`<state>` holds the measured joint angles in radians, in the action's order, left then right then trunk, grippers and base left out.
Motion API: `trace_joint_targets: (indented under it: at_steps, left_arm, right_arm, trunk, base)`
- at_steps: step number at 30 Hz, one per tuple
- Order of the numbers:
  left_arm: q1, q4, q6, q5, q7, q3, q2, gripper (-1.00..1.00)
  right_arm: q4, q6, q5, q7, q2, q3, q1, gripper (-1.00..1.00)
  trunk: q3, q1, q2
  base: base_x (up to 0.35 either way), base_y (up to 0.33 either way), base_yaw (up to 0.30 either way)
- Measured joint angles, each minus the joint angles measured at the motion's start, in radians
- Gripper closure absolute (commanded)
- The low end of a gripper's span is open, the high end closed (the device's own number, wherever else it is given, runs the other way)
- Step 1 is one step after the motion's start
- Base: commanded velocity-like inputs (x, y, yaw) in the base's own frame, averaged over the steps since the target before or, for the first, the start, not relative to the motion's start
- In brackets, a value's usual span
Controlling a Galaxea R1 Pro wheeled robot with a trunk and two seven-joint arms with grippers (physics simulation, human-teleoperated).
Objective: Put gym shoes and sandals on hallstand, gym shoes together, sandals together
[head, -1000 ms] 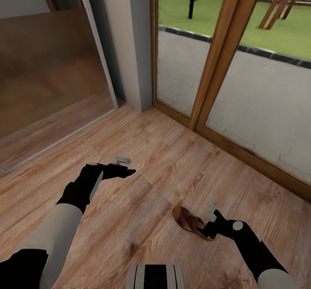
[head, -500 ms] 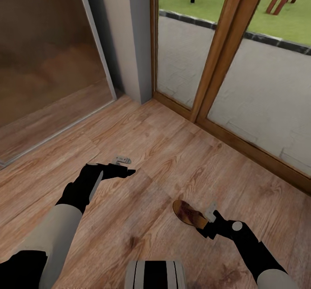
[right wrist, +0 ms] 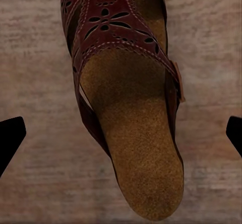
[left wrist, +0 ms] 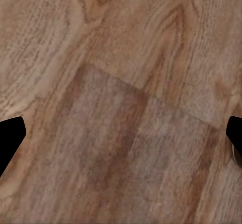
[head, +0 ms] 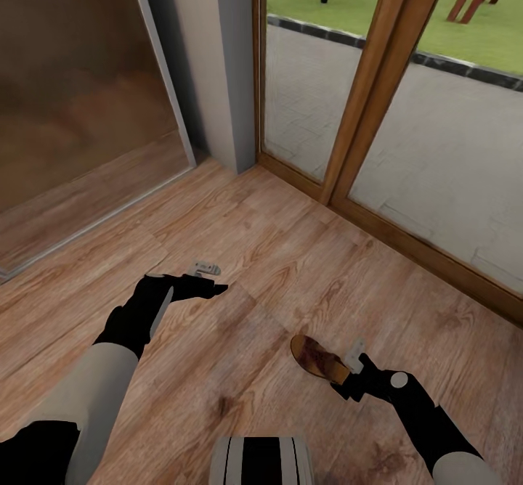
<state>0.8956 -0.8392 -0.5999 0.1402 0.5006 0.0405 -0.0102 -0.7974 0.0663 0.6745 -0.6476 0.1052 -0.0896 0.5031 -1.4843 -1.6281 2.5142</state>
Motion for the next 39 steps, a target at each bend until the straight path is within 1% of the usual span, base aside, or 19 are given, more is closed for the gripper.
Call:
trace_joint_targets:
  at_steps: [11,17,27,32,33,35,38,39]
  left_arm:
    - [0.0,0.0,-0.001,0.0,0.0,0.001,0.0,-1.0]
    - [0.0,0.001,0.0,0.0,0.0,0.002,0.0,-1.0]
    - [0.0,0.002,0.0,0.0,-0.001,0.0,0.0,-1.0]
    - [0.0,0.002,0.0,0.001,-0.001,0.0,0.0,-1.0]
    - [0.0,0.001,0.001,0.0,-0.001,0.0,0.0,-1.0]
    - [0.0,0.002,0.001,0.0,-0.001,0.0,0.0,-1.0]
    - [0.0,0.002,0.001,0.0,-0.001,0.0,0.0,-1.0]
    - [0.0,0.002,0.001,0.0,-0.002,0.0,0.0,-1.0]
  right_arm:
    - [0.006,-0.003,0.0,0.016,0.006,0.001,-0.001,-1.0]
    - [0.033,-0.004,0.0,0.021,0.008,0.0,-0.002,-1.0]
    - [0.04,-0.005,0.0,0.022,0.01,0.0,-0.002,-1.0]
    - [0.04,-0.005,0.0,0.025,0.02,0.0,-0.002,-1.0]
    - [0.04,-0.006,0.0,0.034,0.026,0.0,-0.002,-1.0]
    - [0.04,-0.006,0.0,0.049,0.029,0.0,-0.002,-1.0]
    - [0.043,-0.006,-0.001,0.096,0.032,0.001,-0.002,-1.0]
    - [0.052,-0.006,-0.001,0.133,0.032,0.001,-0.002,-1.0]
  trunk:
    - [0.0,0.0,0.0]
    - [-0.03,-0.003,0.001]
    - [-0.035,-0.003,0.001]
    - [-0.035,-0.003,0.001]
    - [-0.035,-0.003,0.001]
    - [-0.035,-0.003,0.001]
    - [-0.035,-0.003,0.001]
    - [-0.035,-0.003,0.001]
  base:
    - [0.0,0.0,0.0]
    - [0.0,0.0,0.0]
    - [0.0,0.0,0.0]
    - [0.0,0.0,0.0]
    - [0.0,0.0,0.0]
    - [0.0,0.0,0.0]
    - [0.0,0.0,0.0]
    - [0.0,0.0,0.0]
